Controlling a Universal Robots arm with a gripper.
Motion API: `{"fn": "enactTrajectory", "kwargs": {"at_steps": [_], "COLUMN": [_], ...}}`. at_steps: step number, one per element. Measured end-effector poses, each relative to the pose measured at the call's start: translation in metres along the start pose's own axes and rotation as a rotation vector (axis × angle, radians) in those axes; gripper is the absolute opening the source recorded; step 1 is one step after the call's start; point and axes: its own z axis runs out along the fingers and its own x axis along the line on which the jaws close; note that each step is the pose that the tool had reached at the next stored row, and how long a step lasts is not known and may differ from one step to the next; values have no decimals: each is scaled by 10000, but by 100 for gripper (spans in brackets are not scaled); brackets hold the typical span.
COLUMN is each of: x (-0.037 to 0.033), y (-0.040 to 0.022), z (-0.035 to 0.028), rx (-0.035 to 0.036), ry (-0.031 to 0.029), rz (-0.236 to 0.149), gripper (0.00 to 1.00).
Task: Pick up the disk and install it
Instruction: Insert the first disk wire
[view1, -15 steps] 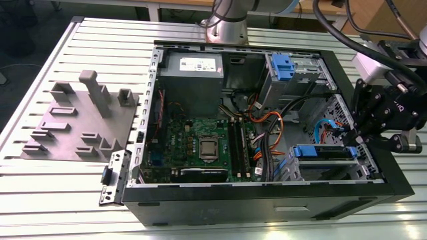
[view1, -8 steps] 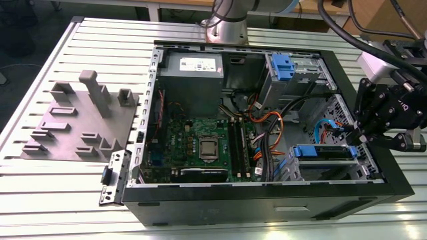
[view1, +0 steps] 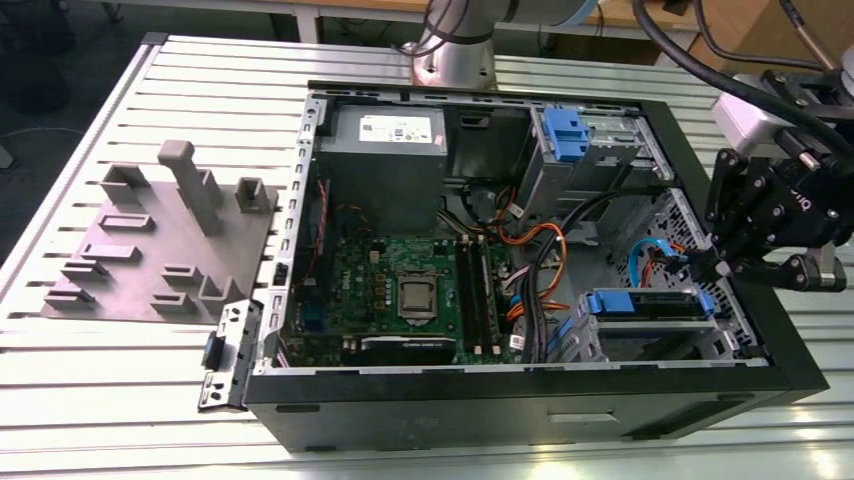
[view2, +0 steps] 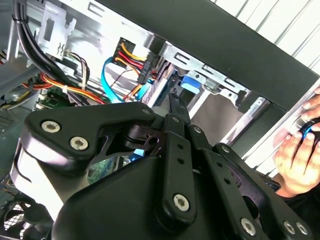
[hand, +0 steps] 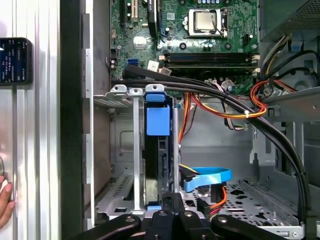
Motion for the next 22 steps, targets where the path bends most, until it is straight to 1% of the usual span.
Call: {"fn": "enactTrajectory", "kwargs": {"at_steps": [2, 7, 16, 22], "x": [-22, -49, -72, -115], "y": [0, 0, 2, 3], "z": [-1, -4, -61, -69], "rx": [0, 0, 0, 0], "ry": [1, 2, 0, 1], "rz": [0, 0, 0, 0], "gripper": [11, 11, 11, 11]}}
